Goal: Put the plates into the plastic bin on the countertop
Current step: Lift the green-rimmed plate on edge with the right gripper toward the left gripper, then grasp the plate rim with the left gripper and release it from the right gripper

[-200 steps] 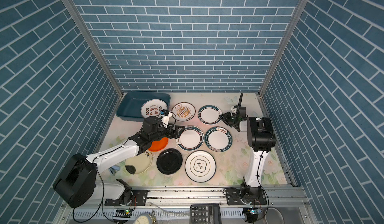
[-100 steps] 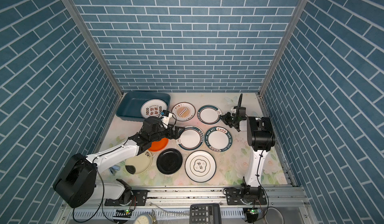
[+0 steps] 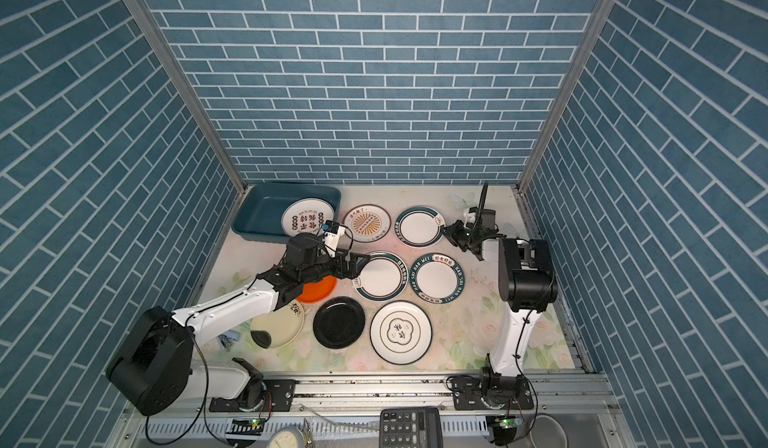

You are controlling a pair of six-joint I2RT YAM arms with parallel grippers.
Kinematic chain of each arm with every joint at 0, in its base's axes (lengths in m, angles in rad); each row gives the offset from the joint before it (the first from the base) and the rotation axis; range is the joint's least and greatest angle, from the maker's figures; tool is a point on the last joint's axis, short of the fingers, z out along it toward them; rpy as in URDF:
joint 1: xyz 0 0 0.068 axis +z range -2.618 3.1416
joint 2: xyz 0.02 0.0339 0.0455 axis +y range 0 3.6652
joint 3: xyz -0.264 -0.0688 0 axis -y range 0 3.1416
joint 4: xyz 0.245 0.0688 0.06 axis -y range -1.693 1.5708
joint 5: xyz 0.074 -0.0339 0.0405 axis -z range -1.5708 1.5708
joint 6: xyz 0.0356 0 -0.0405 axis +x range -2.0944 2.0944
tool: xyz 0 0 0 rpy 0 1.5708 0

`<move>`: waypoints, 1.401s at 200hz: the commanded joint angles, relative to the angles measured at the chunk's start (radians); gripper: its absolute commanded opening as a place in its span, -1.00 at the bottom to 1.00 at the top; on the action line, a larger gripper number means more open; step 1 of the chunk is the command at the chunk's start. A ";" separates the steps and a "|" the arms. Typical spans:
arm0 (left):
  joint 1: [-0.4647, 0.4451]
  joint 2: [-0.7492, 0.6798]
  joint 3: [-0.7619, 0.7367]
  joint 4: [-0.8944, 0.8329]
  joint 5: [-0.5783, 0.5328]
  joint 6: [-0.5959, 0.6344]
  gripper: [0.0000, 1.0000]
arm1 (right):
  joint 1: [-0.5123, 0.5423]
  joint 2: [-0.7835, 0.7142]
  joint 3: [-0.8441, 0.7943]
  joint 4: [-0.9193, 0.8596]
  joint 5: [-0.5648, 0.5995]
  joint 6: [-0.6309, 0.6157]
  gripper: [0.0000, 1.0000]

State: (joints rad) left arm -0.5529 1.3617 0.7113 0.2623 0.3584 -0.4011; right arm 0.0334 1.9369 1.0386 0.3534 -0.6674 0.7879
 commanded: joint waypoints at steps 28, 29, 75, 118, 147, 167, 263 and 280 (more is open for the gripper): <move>-0.005 0.031 -0.010 0.110 0.132 -0.064 0.99 | 0.019 -0.257 -0.144 -0.001 -0.082 -0.093 -1.00; -0.005 0.032 -0.010 0.113 0.133 -0.064 0.99 | 0.021 -0.263 -0.149 -0.001 -0.082 -0.095 -1.00; -0.006 0.065 -0.010 0.127 0.139 -0.085 0.99 | 0.133 -0.469 -0.369 0.011 -0.015 -0.092 -1.00; -0.005 0.078 -0.010 0.125 0.126 -0.087 0.99 | 0.207 -0.552 -0.517 0.210 0.029 0.032 -1.00; -0.006 0.071 -0.007 0.095 0.108 -0.074 0.98 | 0.228 -0.589 -0.549 0.266 0.030 0.057 -1.00; -0.005 0.068 -0.004 0.082 0.106 -0.063 0.98 | 0.240 -0.617 -0.561 0.282 0.021 0.060 -1.00; -0.005 0.127 0.036 0.060 0.145 -0.093 0.35 | 0.269 -0.738 -0.564 0.215 0.034 0.066 -1.00; -0.005 0.124 0.036 0.060 0.146 -0.092 0.26 | 0.272 -0.746 -0.539 0.180 0.029 0.073 -1.00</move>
State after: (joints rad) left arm -0.5545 1.4849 0.7242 0.3313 0.4911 -0.4915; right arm 0.2962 1.2240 0.4610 0.5442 -0.6353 0.8196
